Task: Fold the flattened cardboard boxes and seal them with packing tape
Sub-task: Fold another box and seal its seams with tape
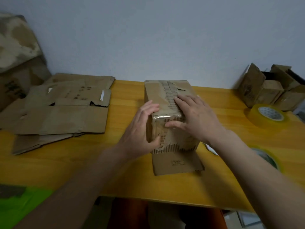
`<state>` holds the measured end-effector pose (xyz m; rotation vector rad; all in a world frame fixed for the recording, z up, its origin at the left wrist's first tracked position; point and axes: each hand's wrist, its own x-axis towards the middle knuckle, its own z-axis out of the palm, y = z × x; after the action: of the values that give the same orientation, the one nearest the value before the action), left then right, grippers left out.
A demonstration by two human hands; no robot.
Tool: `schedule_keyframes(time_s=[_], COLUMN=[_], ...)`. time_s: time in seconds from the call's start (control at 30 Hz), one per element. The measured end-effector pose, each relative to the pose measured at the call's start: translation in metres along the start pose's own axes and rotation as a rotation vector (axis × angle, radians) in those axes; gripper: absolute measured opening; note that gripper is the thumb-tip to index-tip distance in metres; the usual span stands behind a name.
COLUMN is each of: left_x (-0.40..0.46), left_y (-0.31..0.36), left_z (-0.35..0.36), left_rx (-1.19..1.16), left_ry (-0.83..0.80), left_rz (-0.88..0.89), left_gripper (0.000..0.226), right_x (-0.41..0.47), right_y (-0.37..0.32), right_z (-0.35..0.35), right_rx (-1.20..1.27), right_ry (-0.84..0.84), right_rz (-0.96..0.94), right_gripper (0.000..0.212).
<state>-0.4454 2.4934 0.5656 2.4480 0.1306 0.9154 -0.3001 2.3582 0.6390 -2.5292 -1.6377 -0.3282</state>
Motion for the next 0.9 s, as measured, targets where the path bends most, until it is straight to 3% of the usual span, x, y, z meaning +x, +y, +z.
schedule_keyframes(time_s=[0.13,0.27,0.4,0.53,0.7,0.9], left_x=[0.0,0.002,0.002,0.003,0.003,0.002], left_y=[0.0,-0.004,-0.006,-0.011,-0.01,-0.013], left_z=[-0.002,-0.008,-0.009,-0.009,-0.009,-0.007], left_rx=[-0.058,-0.109,-0.141,-0.168,-0.186,-0.212], left_ry=[0.029,0.041,0.059,0.086,0.085,0.113], left_rz=[-0.011,-0.012,0.006,0.004,0.008,0.022], left_gripper=[0.077,0.071,0.069,0.068,0.067,0.061], right_x=[0.003,-0.001,0.002,0.005,0.0,0.007], right_y=[-0.02,-0.028,-0.028,-0.036,-0.035,-0.051], right_z=[-0.008,-0.002,-0.009,-0.006,-0.015,0.003], right_rx=[0.047,0.032,0.165,0.2,0.387,0.219], right_ry=[0.003,0.062,-0.011,0.043,-0.068,0.148], right_rz=[0.095,0.099,0.14,0.126,0.126,0.103], right_gripper=[0.111,0.097,0.101,0.09,0.094,0.081])
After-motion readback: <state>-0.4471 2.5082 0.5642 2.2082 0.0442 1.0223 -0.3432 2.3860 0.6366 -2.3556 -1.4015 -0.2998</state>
